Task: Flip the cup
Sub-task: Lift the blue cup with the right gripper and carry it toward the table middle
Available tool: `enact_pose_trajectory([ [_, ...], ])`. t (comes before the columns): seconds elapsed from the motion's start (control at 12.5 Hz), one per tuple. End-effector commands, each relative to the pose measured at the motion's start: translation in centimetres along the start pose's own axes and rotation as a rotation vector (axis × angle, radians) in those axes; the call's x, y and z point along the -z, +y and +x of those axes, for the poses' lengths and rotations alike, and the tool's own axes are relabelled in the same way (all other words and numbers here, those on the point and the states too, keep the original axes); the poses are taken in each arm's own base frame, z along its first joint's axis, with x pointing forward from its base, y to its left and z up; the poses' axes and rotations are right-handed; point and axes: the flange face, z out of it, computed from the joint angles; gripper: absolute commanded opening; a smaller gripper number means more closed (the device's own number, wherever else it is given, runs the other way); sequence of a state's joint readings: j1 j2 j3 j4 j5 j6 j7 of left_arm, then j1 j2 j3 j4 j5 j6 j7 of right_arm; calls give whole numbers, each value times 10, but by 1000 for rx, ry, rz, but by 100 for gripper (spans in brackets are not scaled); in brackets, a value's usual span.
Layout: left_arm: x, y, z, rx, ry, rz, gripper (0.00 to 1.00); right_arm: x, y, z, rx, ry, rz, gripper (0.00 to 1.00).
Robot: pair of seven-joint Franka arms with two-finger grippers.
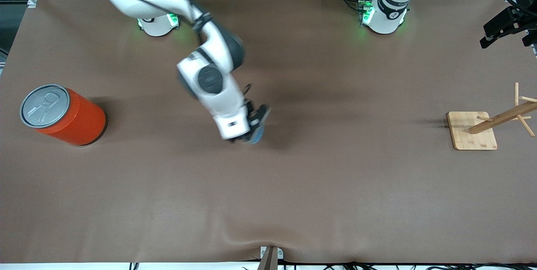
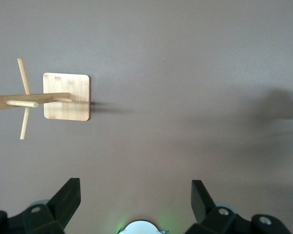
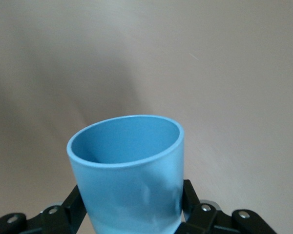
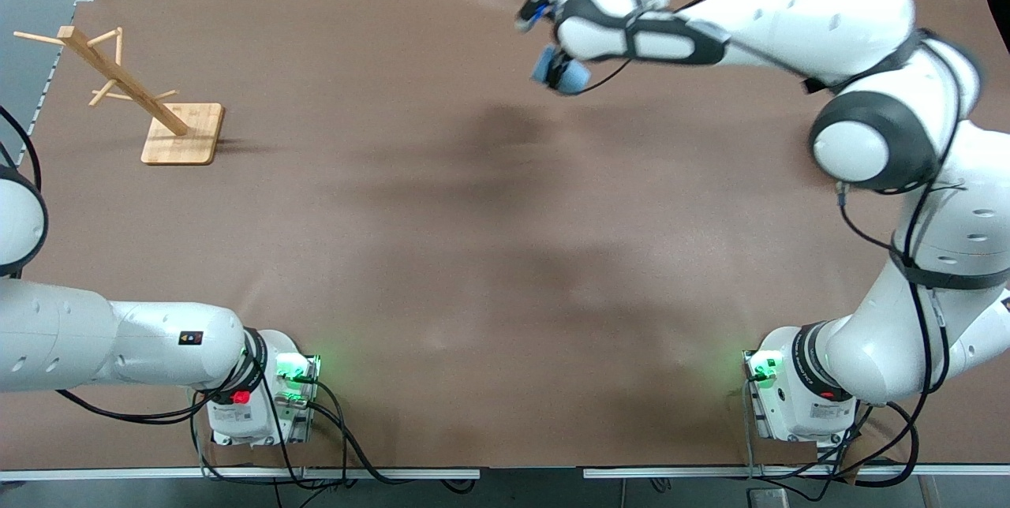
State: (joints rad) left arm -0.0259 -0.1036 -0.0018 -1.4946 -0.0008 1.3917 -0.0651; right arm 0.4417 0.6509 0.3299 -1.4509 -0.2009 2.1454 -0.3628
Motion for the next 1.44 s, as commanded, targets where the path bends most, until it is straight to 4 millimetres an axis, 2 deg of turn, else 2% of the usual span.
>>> enact_pose_trajectory([
  [0.0,-4,1,-8,3,-17,-13,100,-38,-30,36,171,-56,-116,16],
  [0.08,-2,1,-9,9,-15,-13,100,-44,-41,39,195,-65,-119,16],
  [0.16,-3,1,-10,3,-26,-14,100,-49,-60,45,222,-71,-114,16],
  [0.32,-6,2,-11,-4,-42,-14,100,-73,-114,60,284,-96,-103,15],
  [0.48,-9,8,-8,-2,-49,-30,100,-86,-127,60,274,-117,-113,14],
  [0.64,-18,10,-1,-2,-64,-46,100,-106,-151,62,302,-142,-113,14],
  [0.72,-25,9,2,2,-81,-69,100,-111,-153,62,301,-149,-123,15],
  [0.8,-36,8,4,12,-108,-121,100,-118,-154,60,276,-156,-121,18],
  [0.88,-50,-4,9,42,-134,-191,100,-122,-156,60,250,-157,-122,21],
  [1.04,-89,-4,18,82,-176,-309,100,-132,-152,60,233,-141,-121,22],
  [1.2,-138,1,24,123,-191,-373,100,-130,-149,61,218,-128,-119,25],
  [1.28,-166,5,26,160,-209,-450,100,-130,-151,62,221,-125,-120,32],
  [1.36,-193,11,28,200,-232,-533,100,-130,-151,62,223,-127,-121,99],
])
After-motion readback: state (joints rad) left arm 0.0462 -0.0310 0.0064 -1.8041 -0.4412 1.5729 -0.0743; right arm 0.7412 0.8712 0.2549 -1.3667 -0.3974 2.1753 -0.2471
